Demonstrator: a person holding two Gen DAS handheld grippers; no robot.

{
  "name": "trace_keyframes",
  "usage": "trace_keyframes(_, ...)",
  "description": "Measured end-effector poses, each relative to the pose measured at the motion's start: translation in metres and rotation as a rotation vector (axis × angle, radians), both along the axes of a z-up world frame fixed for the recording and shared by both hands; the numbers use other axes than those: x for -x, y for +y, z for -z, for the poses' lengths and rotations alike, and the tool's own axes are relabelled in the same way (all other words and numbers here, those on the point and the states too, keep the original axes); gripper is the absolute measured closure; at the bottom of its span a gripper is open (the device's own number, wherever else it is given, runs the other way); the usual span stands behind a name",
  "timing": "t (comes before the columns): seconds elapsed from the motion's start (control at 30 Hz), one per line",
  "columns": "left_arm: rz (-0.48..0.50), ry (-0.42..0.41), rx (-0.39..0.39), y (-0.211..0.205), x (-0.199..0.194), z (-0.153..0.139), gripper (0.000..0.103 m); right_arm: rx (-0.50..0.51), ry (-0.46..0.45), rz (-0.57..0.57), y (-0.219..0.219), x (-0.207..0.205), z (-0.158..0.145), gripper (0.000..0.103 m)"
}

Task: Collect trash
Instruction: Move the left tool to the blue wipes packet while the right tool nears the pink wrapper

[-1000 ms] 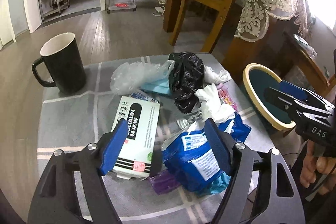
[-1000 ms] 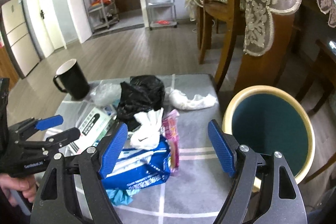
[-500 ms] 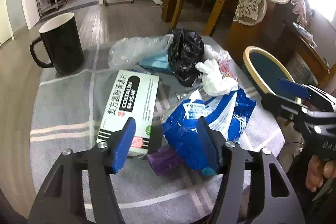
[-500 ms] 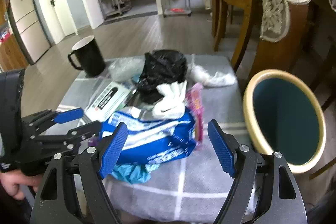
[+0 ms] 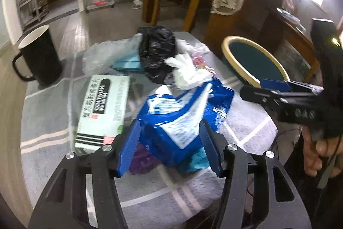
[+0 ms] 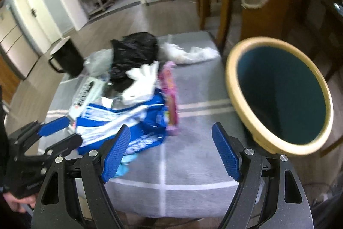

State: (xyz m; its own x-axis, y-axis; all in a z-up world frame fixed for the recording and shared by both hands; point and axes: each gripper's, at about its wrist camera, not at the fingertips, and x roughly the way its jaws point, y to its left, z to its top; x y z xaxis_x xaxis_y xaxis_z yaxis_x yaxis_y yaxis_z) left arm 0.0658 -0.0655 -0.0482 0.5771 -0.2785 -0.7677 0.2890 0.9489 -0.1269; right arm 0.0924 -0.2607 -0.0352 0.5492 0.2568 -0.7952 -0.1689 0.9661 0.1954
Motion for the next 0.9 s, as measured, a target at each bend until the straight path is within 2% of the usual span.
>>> trace_keyframes(0.27,0.077,-0.013,-0.1,-0.03,-0.013,0.009,0.046,-0.033,0.039,0.042,-0.015,-0.006,0.009,0.024)
trace_keyframes(0.5,0.098,-0.044,-0.139,-0.04,-0.015,-0.004,0.046,-0.052,0.045,0.064,-0.021,-0.007,0.008,0.024)
trace_keyframes(0.73,0.178,-0.001,-0.219,-0.064,-0.032,0.007,0.047,-0.078,0.038,0.093,-0.029,-0.008,0.005,0.024)
trace_keyframes(0.8,0.196,0.013,-0.245,-0.07,-0.036,0.012,0.052,-0.082,0.037,0.097,-0.031,-0.008,0.004,0.024)
trace_keyframes(0.83,0.2,0.02,-0.25,-0.071,-0.038,0.013,0.058,-0.085,0.036,0.098,-0.031,-0.009,0.004,0.024)
trace_keyframes(0.87,0.201,0.031,-0.25,-0.071,-0.04,0.015,0.07,-0.088,0.035,0.1,-0.031,-0.009,0.004,0.024)
trace_keyframes(0.9,0.204,0.041,-0.243,-0.071,-0.042,0.016,0.075,-0.091,0.033,0.102,-0.031,-0.01,0.004,0.024)
